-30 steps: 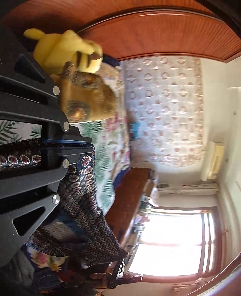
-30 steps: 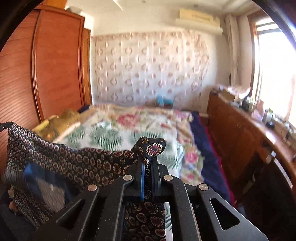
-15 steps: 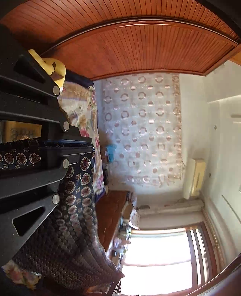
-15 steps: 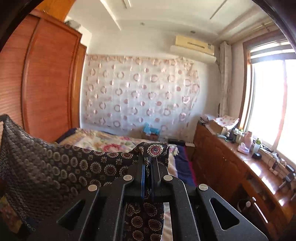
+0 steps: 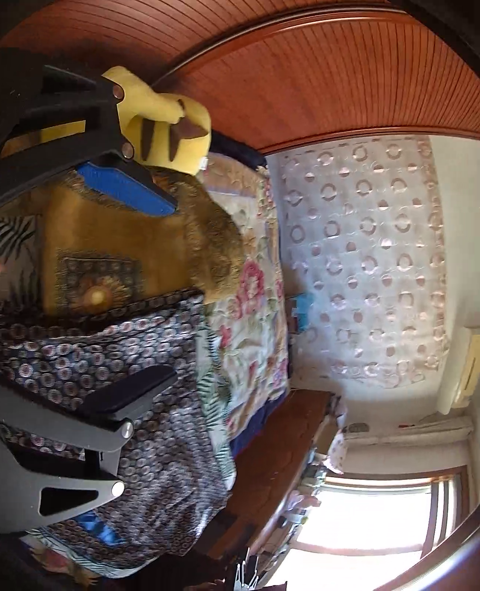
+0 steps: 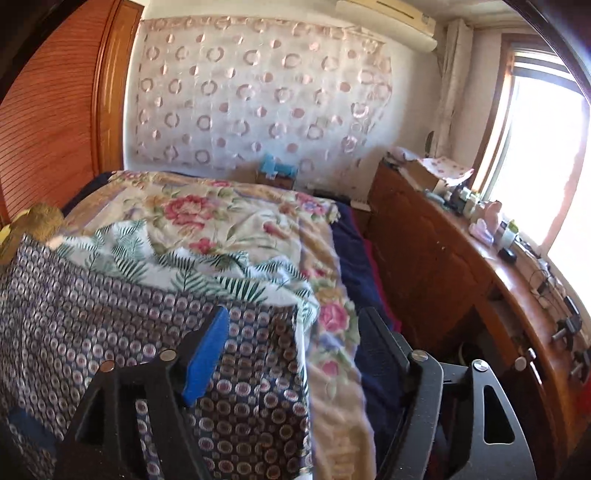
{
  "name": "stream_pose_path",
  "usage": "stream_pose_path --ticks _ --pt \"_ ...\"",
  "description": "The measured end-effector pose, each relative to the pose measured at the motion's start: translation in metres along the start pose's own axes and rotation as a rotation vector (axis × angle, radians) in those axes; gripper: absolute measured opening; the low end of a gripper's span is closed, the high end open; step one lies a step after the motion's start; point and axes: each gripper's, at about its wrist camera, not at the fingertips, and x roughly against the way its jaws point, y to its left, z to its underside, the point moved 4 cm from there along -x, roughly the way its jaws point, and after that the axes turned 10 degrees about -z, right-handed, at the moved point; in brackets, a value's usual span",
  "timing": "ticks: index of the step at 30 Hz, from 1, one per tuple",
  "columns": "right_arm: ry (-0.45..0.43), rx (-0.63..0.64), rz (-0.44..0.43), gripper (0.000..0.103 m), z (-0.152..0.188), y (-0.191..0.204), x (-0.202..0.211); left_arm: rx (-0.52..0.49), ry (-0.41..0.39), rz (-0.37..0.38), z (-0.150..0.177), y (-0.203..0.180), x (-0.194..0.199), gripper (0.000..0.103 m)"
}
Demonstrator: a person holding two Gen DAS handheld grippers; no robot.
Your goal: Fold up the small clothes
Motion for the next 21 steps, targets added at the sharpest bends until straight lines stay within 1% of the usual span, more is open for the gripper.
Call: stream_pose_path --ticks 2,3,5,8,12,15,18,19,21 --pt "0.024 0.000 -0.032 0.075 0.011 -0.012 -0.003 -0.002 0.007 0.013 0.010 -0.006 0.007 0.084" --pt "0.039 0.001 -0.048 0.075 0.018 -0.010 -0.003 0.003 0.016 0.033 0.018 -0.010 0.008 0.084" --pt "0.063 -0.007 -0.082 0.075 0.026 -0.035 0.004 0.009 0.031 0.060 0.027 -0.020 0.012 0.084" --pt "0.109 -0.039 -0.109 0.075 0.042 -0.050 0.010 0.012 0.071 0.094 0.043 -0.035 0.012 0.084" --pt "0.159 -0.094 -0.093 0.075 0.058 -0.072 -0.003 0.013 0.117 0.148 0.071 -0.053 0.013 0.084" --pt "0.179 -0.163 -0.079 0.075 0.065 -0.089 -0.005 -0.004 0.142 0.157 0.090 -0.064 0.012 0.084" --pt "0.188 -0.212 -0.096 0.075 0.059 -0.088 -0.023 -0.006 0.185 0.178 0.107 -0.073 0.002 0.084" --pt "0.192 -0.221 -0.106 0.073 0.060 -0.091 -0.024 -0.016 0.208 0.178 0.114 -0.076 -0.004 0.084" --pt "0.205 -0.236 -0.121 0.050 0.057 -0.095 -0.029 -0.036 0.237 0.162 0.123 -0.078 -0.012 0.084"
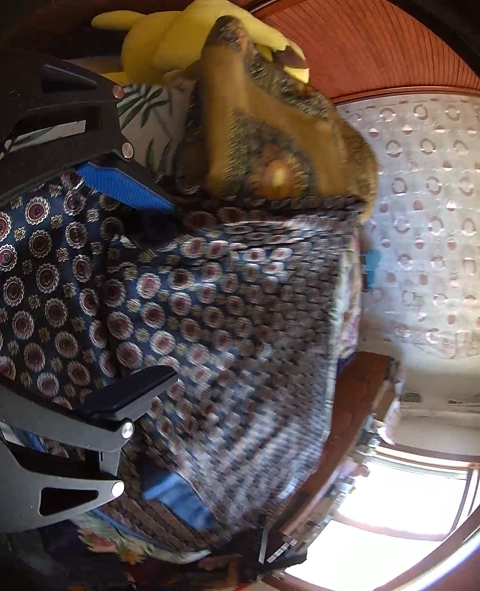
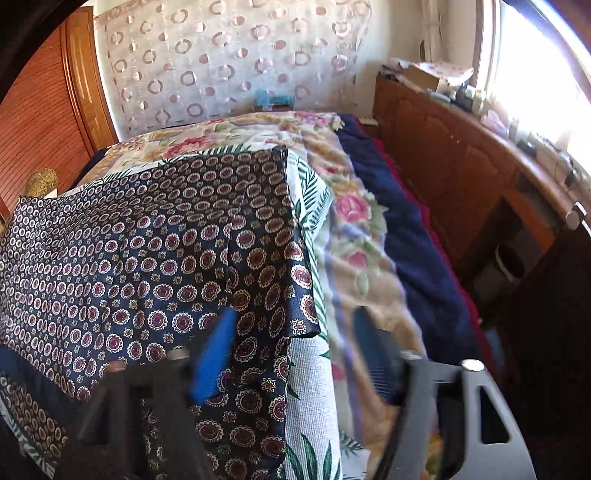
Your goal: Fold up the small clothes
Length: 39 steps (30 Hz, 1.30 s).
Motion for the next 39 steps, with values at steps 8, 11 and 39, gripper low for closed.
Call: stream_pose_path --ticks 8,11,39 --pt "-0.036 0.024 -0.077 0.005 0.009 0.013 0.009 -0.028 0.043 -0.031 0.012 -0.004 -0.015 0.084" --pt "-0.062 0.002 -0.116 0.005 0.009 0.020 0.016 -0.042 0.047 -0.051 0.013 -0.006 -0.017 0.084" --pt "-0.046 0.025 -0.061 0.005 0.038 0.040 -0.027 0.076 -0.052 -0.085 0.025 0.021 0.038 0.048"
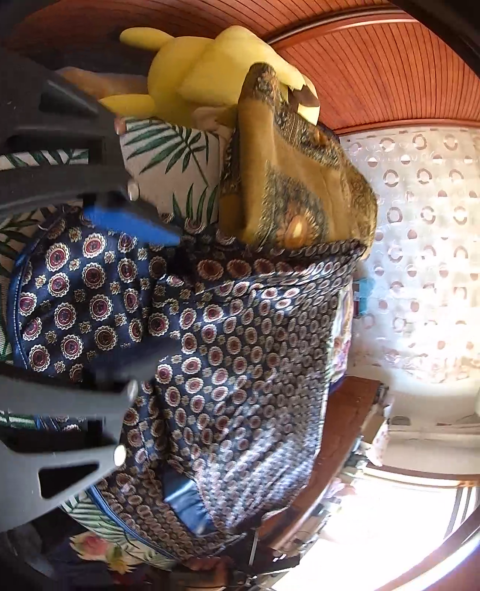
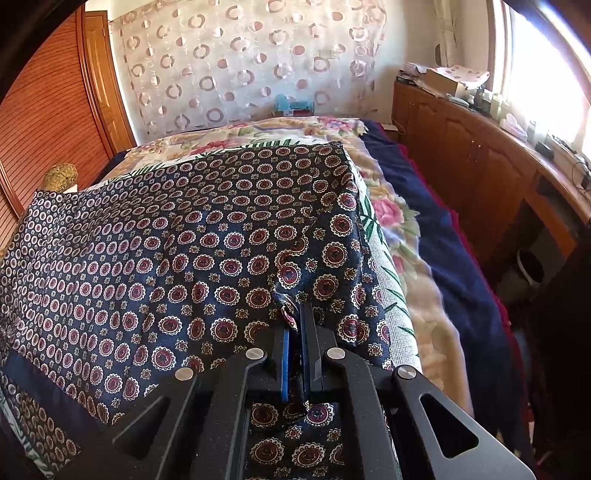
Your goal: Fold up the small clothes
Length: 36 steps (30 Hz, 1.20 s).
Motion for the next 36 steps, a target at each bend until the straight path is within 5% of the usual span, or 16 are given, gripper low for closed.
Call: stream_pose_path --ticks 2,7,16,25,36 --pt "-0.001 0.000 0.000 0.005 0.000 0.000 0.000 -0.008 -0.005 -0.007 -0.003 -0.001 0.000 0.035" --pt "-0.002 -0.001 -0.003 0.005 0.000 -0.001 0.001 -0.022 -0.011 -0.026 -0.015 -0.008 -0.010 0.034" --pt "-0.001 0.009 0.000 0.005 0.001 0.000 0.001 -0.027 0.024 -0.071 -0.015 -0.004 -0.034 0.005" --pt "-0.039 0.082 -0.013 0.001 -0.003 0.013 0.010 0.036 -0.082 -0.021 -0.029 0.000 0.004 0.003" --pt "-0.139 0.145 -0.068 0.001 -0.007 0.025 0.085 0.100 -0.163 0.026 -0.036 0.013 0.041 0.003"
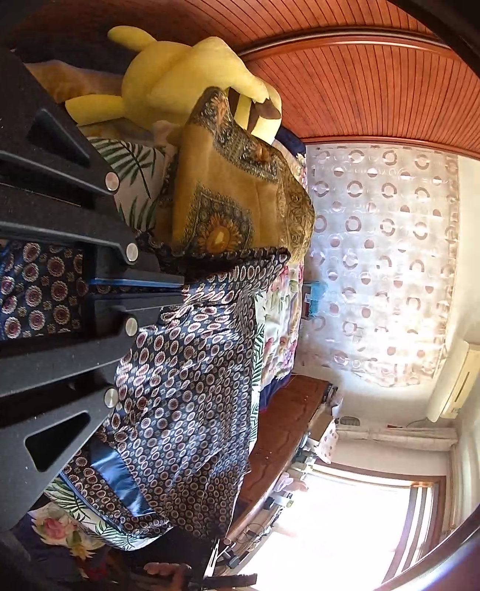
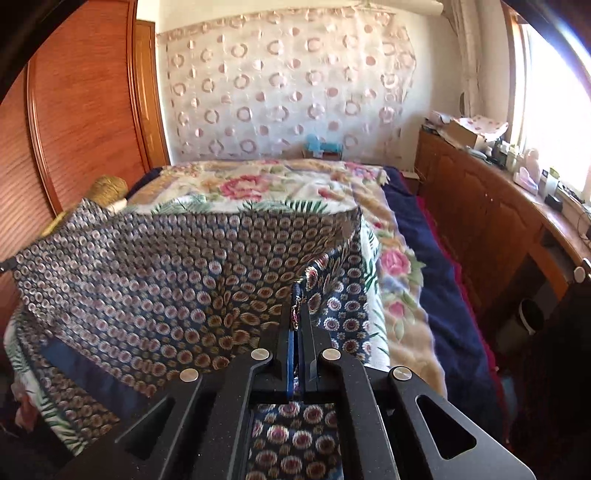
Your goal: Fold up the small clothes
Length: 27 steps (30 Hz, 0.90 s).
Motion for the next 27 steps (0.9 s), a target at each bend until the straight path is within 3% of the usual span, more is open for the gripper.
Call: stream_pose_path --ticks 9,15,27 --pt "-0.005 -0.051 -0.029 0.001 0.017 -0.014 0.030 0.037 0.047 -0.018 0.021 0.029 -0.006 0.003" --pt "0.050 0.005 0.012 0.001 0.029 -0.007 0.023 0.007 0.074 -0.035 0.034 0.027 -0.011 0.003" --pt "0.112 -0.041 -0.004 0.001 0.047 -0.016 -0.003 -0.038 0.099 -0.049 0.050 0.016 -0.017 0.003"
